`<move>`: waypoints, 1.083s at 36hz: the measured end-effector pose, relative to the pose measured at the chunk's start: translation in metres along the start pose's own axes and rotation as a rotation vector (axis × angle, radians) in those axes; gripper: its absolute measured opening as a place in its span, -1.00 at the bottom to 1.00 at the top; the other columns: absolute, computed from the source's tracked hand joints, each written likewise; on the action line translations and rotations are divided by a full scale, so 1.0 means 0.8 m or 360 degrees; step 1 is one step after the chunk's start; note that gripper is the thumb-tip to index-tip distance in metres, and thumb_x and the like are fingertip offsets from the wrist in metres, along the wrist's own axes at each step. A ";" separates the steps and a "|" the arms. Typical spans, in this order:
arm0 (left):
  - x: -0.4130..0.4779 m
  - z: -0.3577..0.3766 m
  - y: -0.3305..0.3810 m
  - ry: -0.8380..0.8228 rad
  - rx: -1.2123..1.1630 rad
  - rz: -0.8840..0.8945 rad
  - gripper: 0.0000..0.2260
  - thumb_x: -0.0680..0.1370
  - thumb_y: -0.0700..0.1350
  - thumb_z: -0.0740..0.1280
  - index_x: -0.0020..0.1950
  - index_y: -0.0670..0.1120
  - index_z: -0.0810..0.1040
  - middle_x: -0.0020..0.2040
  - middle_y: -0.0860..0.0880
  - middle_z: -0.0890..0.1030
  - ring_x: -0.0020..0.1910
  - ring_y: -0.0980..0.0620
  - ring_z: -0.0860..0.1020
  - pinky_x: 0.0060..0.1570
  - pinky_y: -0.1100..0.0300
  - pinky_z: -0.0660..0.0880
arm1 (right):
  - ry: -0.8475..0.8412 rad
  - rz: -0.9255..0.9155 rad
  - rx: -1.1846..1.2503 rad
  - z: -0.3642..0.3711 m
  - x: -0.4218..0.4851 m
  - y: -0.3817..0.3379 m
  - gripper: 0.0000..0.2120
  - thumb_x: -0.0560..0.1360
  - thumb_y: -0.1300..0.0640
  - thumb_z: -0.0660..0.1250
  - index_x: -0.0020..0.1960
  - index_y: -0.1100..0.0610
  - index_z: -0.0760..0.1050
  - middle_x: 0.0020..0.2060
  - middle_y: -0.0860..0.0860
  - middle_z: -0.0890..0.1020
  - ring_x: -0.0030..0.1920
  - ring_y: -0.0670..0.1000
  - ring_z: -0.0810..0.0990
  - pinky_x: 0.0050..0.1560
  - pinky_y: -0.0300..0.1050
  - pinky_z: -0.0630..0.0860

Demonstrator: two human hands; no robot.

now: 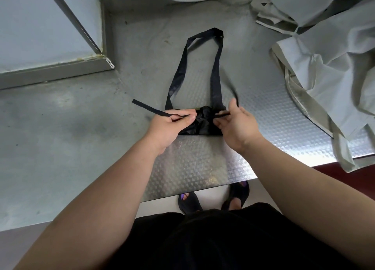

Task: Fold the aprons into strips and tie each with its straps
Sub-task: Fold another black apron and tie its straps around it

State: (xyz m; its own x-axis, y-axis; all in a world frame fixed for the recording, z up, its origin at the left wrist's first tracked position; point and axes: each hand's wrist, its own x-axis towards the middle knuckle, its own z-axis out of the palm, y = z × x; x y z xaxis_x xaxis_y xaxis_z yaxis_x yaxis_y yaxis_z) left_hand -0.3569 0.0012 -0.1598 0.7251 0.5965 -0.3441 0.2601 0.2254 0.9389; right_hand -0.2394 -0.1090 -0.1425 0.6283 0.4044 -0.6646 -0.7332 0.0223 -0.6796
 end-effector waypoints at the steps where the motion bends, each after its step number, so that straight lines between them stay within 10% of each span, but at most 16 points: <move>1: -0.001 -0.001 -0.001 0.0025 -0.0019 0.0001 -0.83 0.48 -0.27 0.39 -0.14 0.00 0.66 -0.09 0.13 0.68 0.02 0.18 0.61 0.17 0.27 0.47 | 0.0026 0.0029 0.0050 -0.001 0.002 -0.002 -0.70 0.63 0.02 0.12 -0.21 0.15 0.31 -0.32 0.08 0.48 -0.27 0.03 0.52 -0.01 -0.09 0.50; 12: -0.004 0.009 -0.001 0.0109 0.0039 0.0077 -0.83 0.50 -0.30 0.37 -0.16 -0.03 0.63 -0.01 0.11 0.60 -0.03 0.29 0.57 0.00 0.42 0.47 | -0.0421 -0.0249 -0.0909 -0.012 0.011 0.003 -0.85 0.48 0.23 0.39 -0.19 0.10 0.44 -0.33 -0.03 0.47 -0.29 -0.07 0.44 -0.13 -0.22 0.43; 18: -0.005 0.008 0.000 0.0060 0.0069 0.0127 -0.79 0.50 -0.33 0.36 -0.17 -0.01 0.62 -0.01 0.11 0.58 -0.05 0.30 0.57 -0.03 0.44 0.45 | -0.0170 -0.0238 -0.1355 0.010 0.015 0.000 -0.59 0.43 -0.16 0.40 -0.34 0.12 0.35 -0.44 0.03 0.43 -0.37 0.02 0.42 -0.15 -0.01 0.52; 23: -0.004 0.005 -0.001 0.0042 0.0130 0.0139 -0.80 0.49 -0.32 0.38 -0.18 -0.01 0.63 0.00 0.11 0.58 -0.08 0.33 0.57 -0.03 0.45 0.44 | -0.0022 -0.0219 -0.1702 0.029 0.021 -0.006 -0.59 0.49 -0.07 0.34 -0.36 0.17 0.33 -0.38 0.05 0.45 -0.25 0.10 0.52 -0.06 0.00 0.55; 29: -0.003 0.003 -0.009 0.0104 0.0162 0.0178 -0.76 0.49 -0.30 0.39 -0.20 0.05 0.63 0.01 0.12 0.59 -0.01 0.23 0.58 0.05 0.36 0.46 | -0.0223 -0.0167 -0.1225 0.013 0.016 -0.003 -0.70 0.56 0.07 0.28 -0.26 0.18 0.33 -0.40 0.05 0.41 -0.35 0.02 0.39 -0.24 -0.09 0.46; 39: -0.014 0.010 -0.023 0.0660 0.0469 0.0274 -0.73 0.50 -0.15 0.36 -0.28 0.21 0.50 0.00 -0.05 0.52 -0.04 0.04 0.55 0.08 0.22 0.45 | -0.0181 -0.0760 -0.1757 -0.007 0.002 0.018 -0.61 0.60 -0.03 0.18 0.02 0.34 0.41 -0.10 0.28 0.57 -0.07 0.22 0.54 -0.12 -0.01 0.45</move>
State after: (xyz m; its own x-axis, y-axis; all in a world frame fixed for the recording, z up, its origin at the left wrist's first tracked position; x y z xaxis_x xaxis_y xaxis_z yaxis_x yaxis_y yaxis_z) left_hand -0.3645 -0.0159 -0.1733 0.4757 0.8735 -0.1032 0.3711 -0.0930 0.9239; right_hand -0.2478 -0.1135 -0.1553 0.7083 0.6476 -0.2809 0.2185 -0.5795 -0.7851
